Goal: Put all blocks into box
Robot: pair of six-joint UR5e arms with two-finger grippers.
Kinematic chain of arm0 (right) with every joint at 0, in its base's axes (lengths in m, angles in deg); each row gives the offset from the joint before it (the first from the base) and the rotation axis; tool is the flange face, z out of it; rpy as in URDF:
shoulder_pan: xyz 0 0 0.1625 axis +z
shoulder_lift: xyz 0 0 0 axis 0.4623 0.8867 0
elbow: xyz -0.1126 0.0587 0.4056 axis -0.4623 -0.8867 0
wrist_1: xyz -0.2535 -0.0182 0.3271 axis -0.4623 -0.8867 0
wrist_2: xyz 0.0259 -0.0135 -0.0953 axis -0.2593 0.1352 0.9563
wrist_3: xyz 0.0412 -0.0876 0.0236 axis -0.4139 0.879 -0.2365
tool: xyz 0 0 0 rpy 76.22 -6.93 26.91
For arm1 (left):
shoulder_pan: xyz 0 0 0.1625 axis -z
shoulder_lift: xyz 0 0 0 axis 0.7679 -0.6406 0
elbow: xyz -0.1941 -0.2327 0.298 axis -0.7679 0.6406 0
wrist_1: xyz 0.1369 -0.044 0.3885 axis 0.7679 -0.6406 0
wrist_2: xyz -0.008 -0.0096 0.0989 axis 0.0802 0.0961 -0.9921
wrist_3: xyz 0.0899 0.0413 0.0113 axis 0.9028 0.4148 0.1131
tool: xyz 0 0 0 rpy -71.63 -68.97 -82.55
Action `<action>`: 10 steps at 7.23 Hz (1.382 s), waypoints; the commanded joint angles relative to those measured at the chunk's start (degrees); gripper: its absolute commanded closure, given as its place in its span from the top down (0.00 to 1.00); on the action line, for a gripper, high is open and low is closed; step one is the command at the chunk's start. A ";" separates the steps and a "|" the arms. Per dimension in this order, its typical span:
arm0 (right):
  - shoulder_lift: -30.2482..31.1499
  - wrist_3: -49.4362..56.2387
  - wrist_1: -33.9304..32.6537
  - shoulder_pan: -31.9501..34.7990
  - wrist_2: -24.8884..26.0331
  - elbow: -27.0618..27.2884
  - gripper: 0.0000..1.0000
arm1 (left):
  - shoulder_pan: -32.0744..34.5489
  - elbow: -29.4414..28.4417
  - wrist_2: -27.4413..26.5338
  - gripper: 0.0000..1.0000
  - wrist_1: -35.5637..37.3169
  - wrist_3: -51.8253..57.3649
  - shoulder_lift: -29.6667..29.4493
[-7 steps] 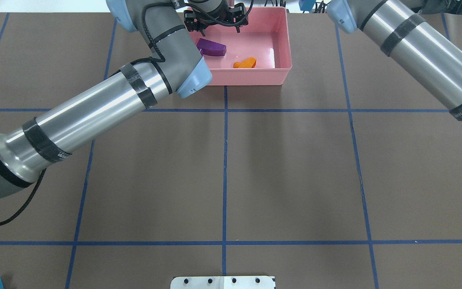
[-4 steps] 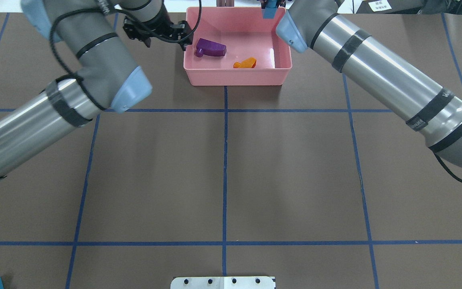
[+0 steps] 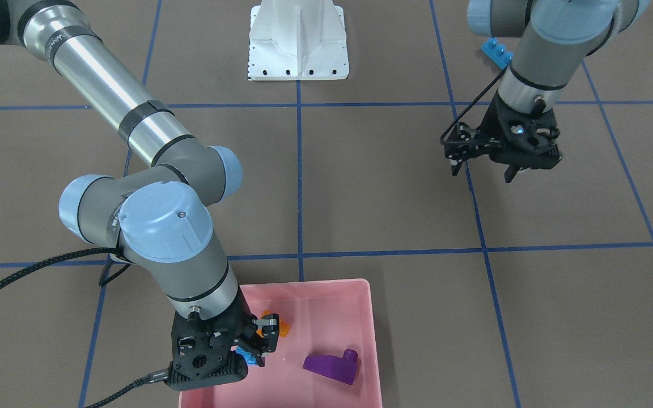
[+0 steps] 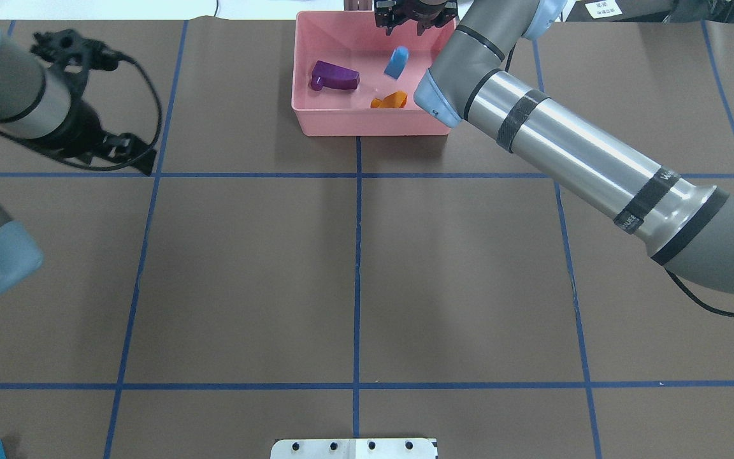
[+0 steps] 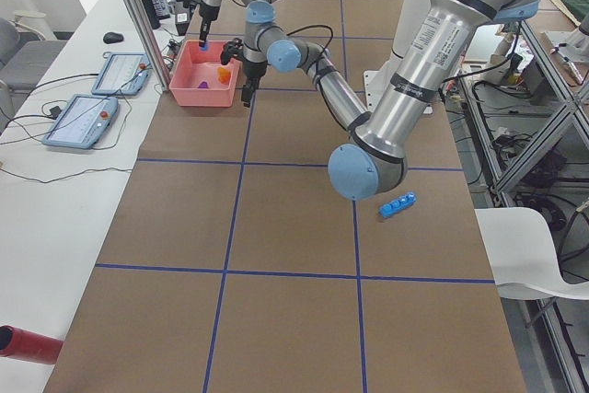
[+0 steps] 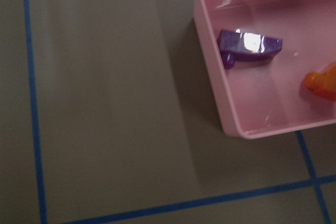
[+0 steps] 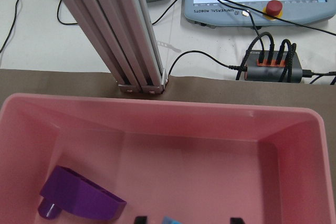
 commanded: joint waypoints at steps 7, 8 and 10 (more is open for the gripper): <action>9.52 0.56 -13.87 2.20 -6.55 20.43 0.99 | -45.76 9.88 -28.76 1.00 -42.22 -62.12 51.27; 14.05 1.34 -20.88 4.82 -10.83 28.99 0.99 | -54.86 9.97 -33.01 1.00 -42.40 -69.19 52.23; 25.02 6.33 -31.19 7.13 -13.24 45.44 0.99 | -61.45 9.97 -35.60 1.00 -42.31 -72.69 53.81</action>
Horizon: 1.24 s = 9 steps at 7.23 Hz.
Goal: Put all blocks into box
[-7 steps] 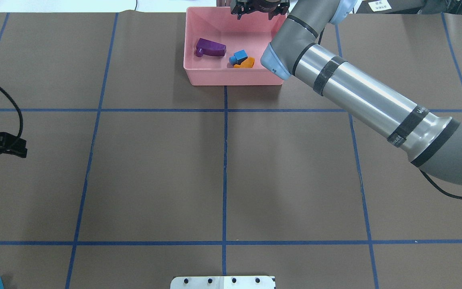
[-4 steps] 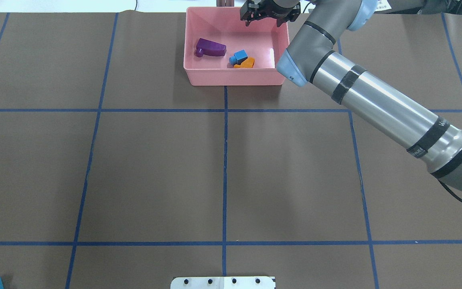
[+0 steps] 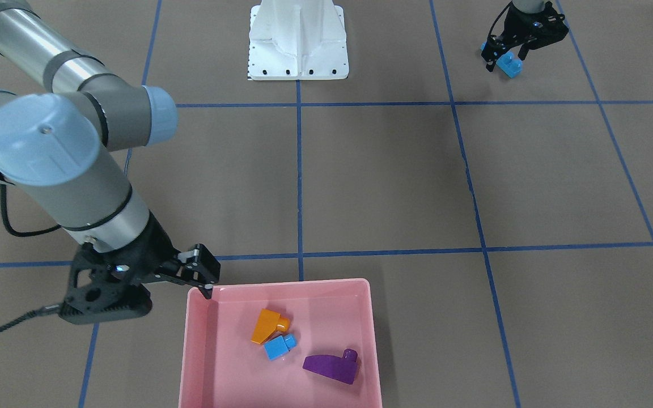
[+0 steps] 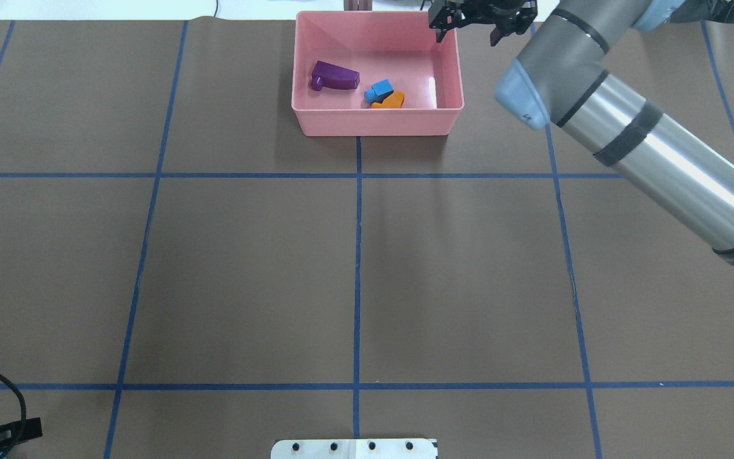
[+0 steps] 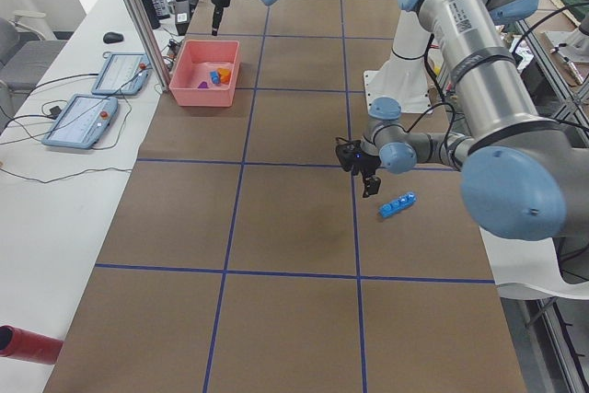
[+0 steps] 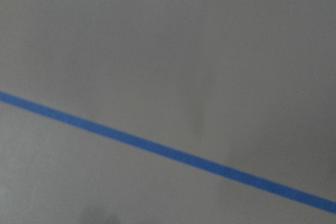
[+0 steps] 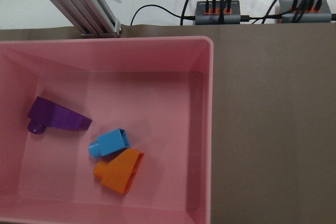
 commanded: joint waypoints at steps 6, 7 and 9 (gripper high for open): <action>23.60 13.56 -12.14 3.09 -1.58 25.63 0.99 | -13.22 -2.89 -3.81 0.97 -0.23 -9.54 2.24; 27.81 17.06 -12.14 4.13 -1.58 28.17 1.00 | -13.31 -2.99 -3.81 0.87 -0.23 -9.63 2.15; 31.27 19.81 -12.14 5.90 -1.58 30.21 1.00 | -14.01 -4.82 -3.81 0.66 -2.67 -9.55 2.15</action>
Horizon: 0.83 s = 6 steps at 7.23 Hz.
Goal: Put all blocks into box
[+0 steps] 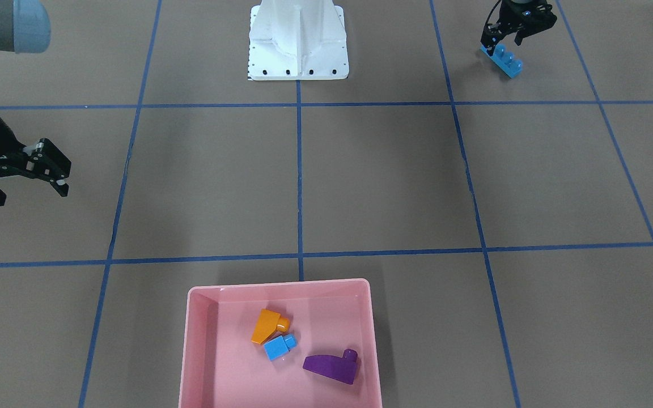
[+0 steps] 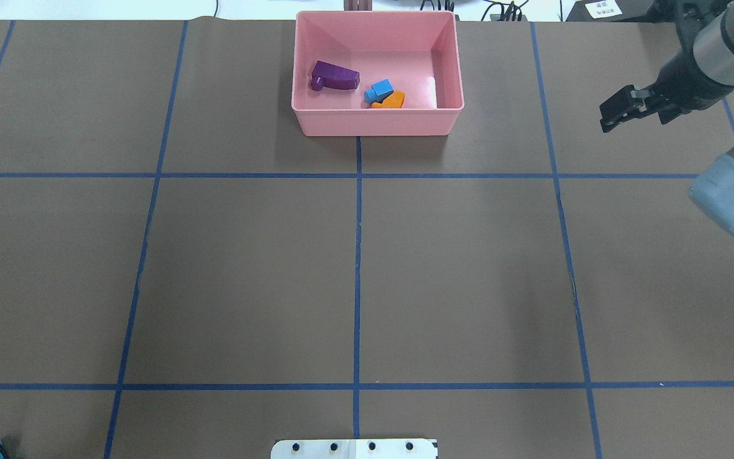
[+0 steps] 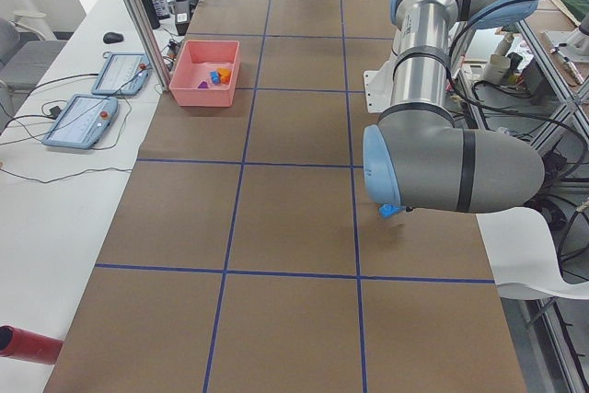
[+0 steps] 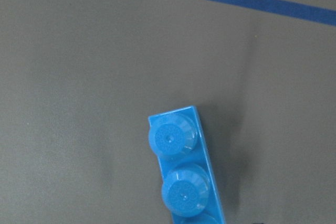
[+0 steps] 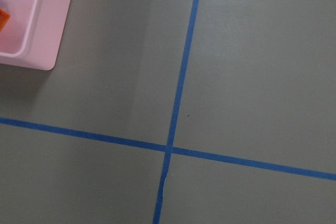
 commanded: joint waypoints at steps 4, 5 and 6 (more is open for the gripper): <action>7.30 7.97 0.44 3.58 0.00 3.08 1.00 | -0.11 0.77 -0.02 0.00 -1.96 -0.43 0.31; 9.84 11.56 0.44 5.24 -0.09 3.95 1.00 | 0.15 3.74 -0.02 0.00 -1.96 -0.43 3.01; 12.22 15.34 0.44 7.61 -0.70 4.22 1.00 | 0.41 8.12 0.24 0.00 -1.96 -0.43 7.04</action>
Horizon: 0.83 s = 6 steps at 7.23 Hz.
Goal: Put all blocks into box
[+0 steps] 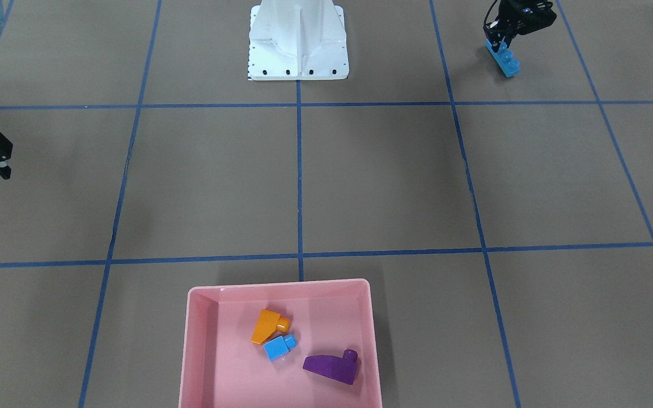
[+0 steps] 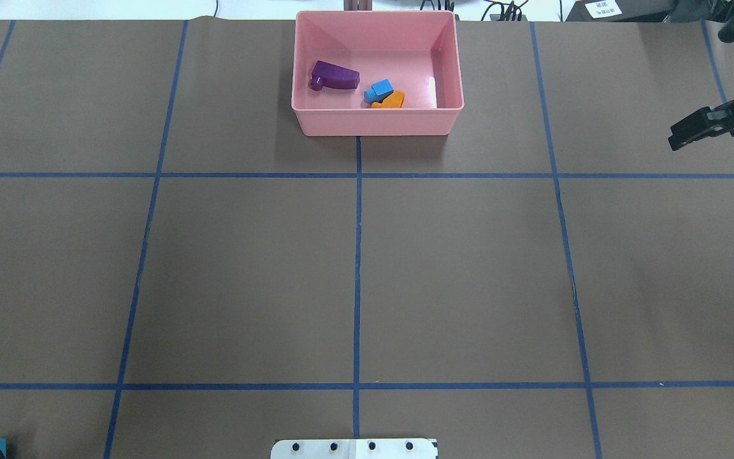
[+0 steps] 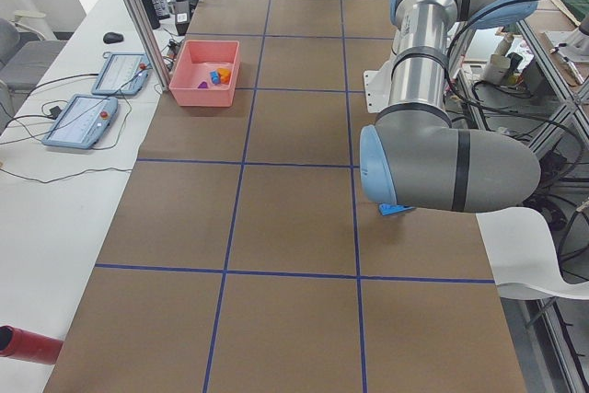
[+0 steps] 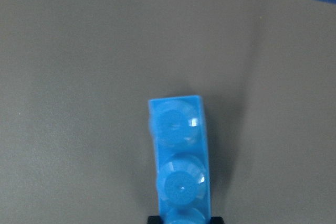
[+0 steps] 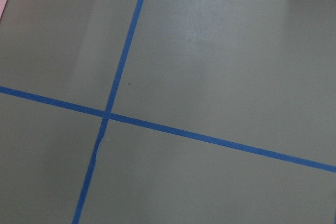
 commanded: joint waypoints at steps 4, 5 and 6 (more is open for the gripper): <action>14.97 19.69 -0.48 12.69 -6.30 -0.22 1.00 | 13.99 12.48 3.45 0.00 0.08 4.94 5.63; 17.69 21.89 -0.23 13.32 -6.22 -0.57 1.00 | 22.49 14.76 8.07 0.00 0.25 10.97 5.10; 21.37 24.35 0.30 14.10 -6.30 -0.40 1.00 | 31.88 14.78 16.04 0.00 0.69 16.78 0.14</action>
